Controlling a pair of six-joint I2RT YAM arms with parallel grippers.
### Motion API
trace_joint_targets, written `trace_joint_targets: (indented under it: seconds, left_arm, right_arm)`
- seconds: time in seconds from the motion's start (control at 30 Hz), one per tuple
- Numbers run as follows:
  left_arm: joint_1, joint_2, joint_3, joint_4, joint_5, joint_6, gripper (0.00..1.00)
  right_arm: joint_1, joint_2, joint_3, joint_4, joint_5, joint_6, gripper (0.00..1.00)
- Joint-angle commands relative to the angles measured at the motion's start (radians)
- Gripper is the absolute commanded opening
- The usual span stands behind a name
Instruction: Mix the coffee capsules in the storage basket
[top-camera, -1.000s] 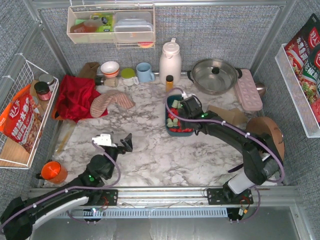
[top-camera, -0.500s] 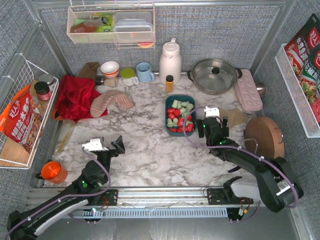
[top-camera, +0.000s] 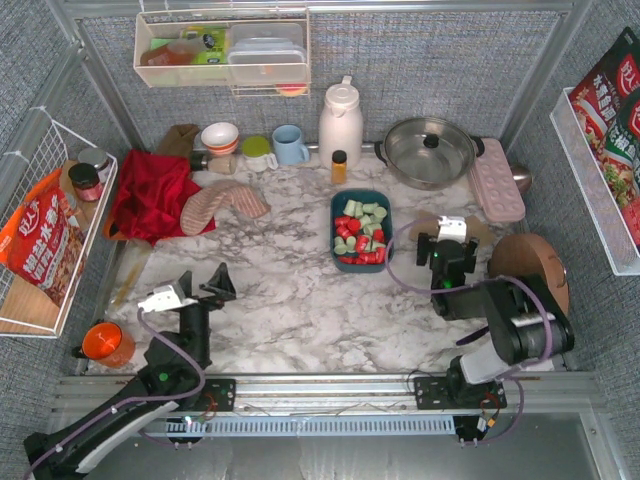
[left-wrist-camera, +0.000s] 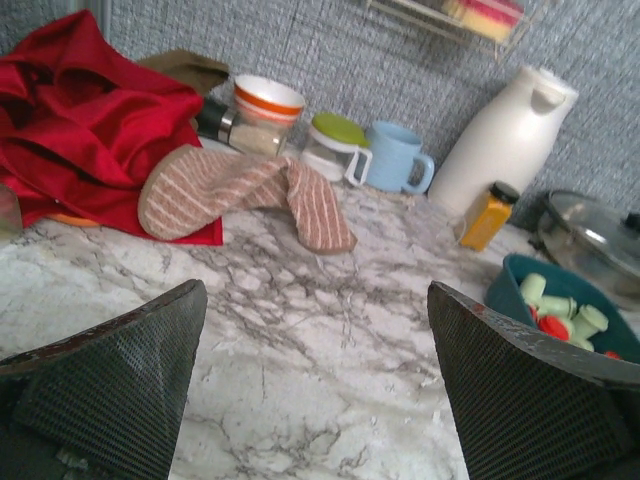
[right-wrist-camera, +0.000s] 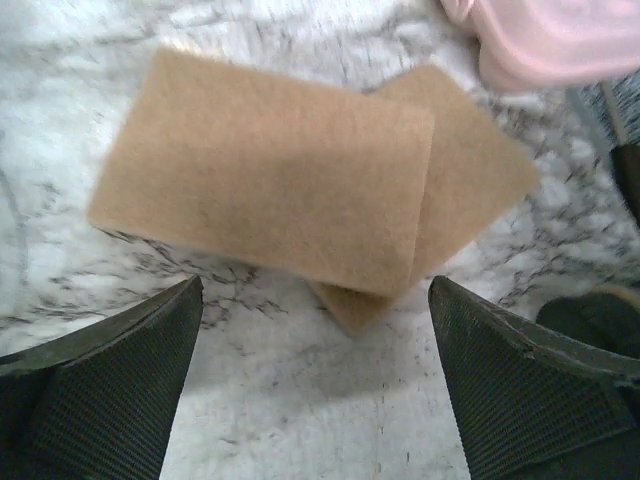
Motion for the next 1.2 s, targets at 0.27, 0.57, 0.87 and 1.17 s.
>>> trace_joint_targets:
  seconds: [0.27, 0.57, 0.87, 1.17]
  left_arm:
    - [0.285, 0.251, -0.169, 0.385, 0.101, -0.066, 0.99]
    - [0.457, 0.855, 0.250, 0.170, 0.271, -0.039, 0.99]
    - [0.547, 1.013, 0.227, 0.365, 0.239, 0.138, 1.00]
    - [0.659, 1.121, 0.158, 0.492, 0.318, 0.081, 1.00]
  right_arm:
    - [-0.071, 0.040, 0.071, -0.031, -0.254, 0.062, 0.99]
    - [-0.071, 0.037, 0.075, -0.040, -0.257, 0.063, 0.99]
    - [-0.070, 0.038, 0.074, -0.040, -0.257, 0.063, 0.99]
    - [-0.069, 0.037, 0.073, -0.041, -0.255, 0.061, 0.99]
